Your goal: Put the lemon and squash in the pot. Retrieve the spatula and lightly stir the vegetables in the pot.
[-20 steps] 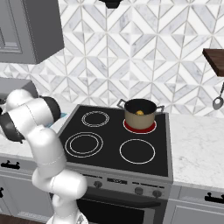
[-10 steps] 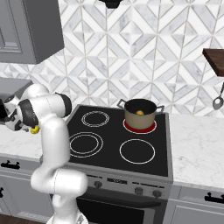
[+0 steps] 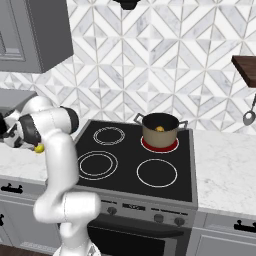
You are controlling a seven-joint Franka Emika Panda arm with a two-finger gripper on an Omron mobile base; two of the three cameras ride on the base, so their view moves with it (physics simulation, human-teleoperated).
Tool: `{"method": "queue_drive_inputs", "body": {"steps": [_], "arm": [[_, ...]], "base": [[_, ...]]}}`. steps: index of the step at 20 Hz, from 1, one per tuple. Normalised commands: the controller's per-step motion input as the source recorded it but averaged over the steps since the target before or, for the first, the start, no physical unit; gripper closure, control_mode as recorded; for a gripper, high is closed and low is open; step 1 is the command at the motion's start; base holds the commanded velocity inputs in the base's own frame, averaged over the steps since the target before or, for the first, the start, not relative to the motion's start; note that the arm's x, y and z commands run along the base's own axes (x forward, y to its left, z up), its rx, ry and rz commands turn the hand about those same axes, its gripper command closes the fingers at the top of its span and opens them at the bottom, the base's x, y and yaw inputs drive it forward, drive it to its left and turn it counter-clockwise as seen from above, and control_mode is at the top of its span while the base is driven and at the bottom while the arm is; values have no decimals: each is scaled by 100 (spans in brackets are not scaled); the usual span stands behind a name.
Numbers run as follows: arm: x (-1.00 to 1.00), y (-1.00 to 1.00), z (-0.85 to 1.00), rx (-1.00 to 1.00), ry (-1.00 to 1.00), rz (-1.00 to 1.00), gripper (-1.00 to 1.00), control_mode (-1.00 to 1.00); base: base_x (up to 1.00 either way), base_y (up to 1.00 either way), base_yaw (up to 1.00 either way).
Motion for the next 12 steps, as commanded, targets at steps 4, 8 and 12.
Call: {"method": "queue_drive_inputs", "body": {"steps": [4,8,12], "arm": [[-2,-56,-1,0,0,-17,100,-100],[-19,-69,8,0,-2,-14,100,-100],[-56,-83,85,6,-14,-4,100,-100]], "base": [[0,0,0],[0,0,0],[0,0,0]]}}
